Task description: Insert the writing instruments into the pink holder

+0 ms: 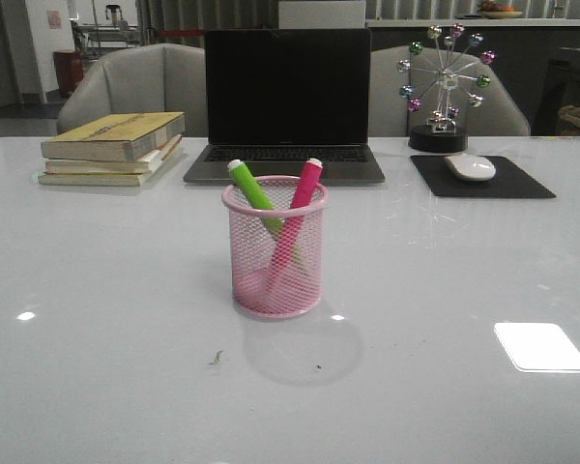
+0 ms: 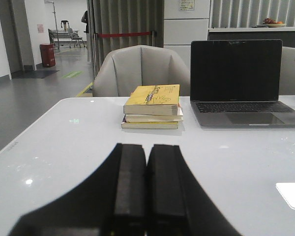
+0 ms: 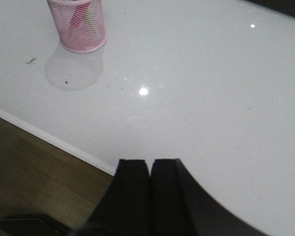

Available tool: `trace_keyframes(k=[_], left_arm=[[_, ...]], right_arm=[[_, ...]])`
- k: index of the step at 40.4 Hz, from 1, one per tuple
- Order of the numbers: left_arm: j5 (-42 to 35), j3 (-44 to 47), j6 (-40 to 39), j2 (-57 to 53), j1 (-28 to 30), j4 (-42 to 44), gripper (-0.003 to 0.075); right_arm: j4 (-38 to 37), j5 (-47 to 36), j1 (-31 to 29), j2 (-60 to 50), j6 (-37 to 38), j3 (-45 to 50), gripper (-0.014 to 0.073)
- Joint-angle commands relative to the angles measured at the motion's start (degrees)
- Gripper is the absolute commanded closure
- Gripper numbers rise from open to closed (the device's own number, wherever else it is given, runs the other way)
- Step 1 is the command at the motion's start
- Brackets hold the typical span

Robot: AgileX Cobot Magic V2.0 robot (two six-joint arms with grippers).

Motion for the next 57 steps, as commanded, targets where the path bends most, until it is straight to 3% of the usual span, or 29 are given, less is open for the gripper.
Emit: trace_keyframes(k=[1, 19, 30, 41, 57], left_arm=[[-5.28, 0.32, -0.65, -1.2, 0.01, -0.5, 0.0629], [-5.28, 0.32, -0.65, -1.09, 0.01, -0.5, 0.0629], [-5.28, 0.32, -0.65, -1.09, 0.01, -0.5, 0.0629], [-5.28, 0.32, -0.65, -1.09, 0.01, -0.5, 0.0629], [-5.28, 0.32, -0.65, -1.09, 0.01, -0.5, 0.0629]], right_arm=[[-0.56, -3.99, -0.4, 0.32, -0.37, -1.51, 0.0538], [-1.06, -4.94, -1.15, -3.23, -0.53, -0.09, 0.0538], [-0.8, -31.4, -12.88, -17.56, -0.71, 15.68, 0.0538], [3.68, -48.03, -22.28, -23.67, -0.71, 30.54, 0.0538], [4.65, -52.47, -23.02, -23.67, -0.67, 31.48, 0.0538]])
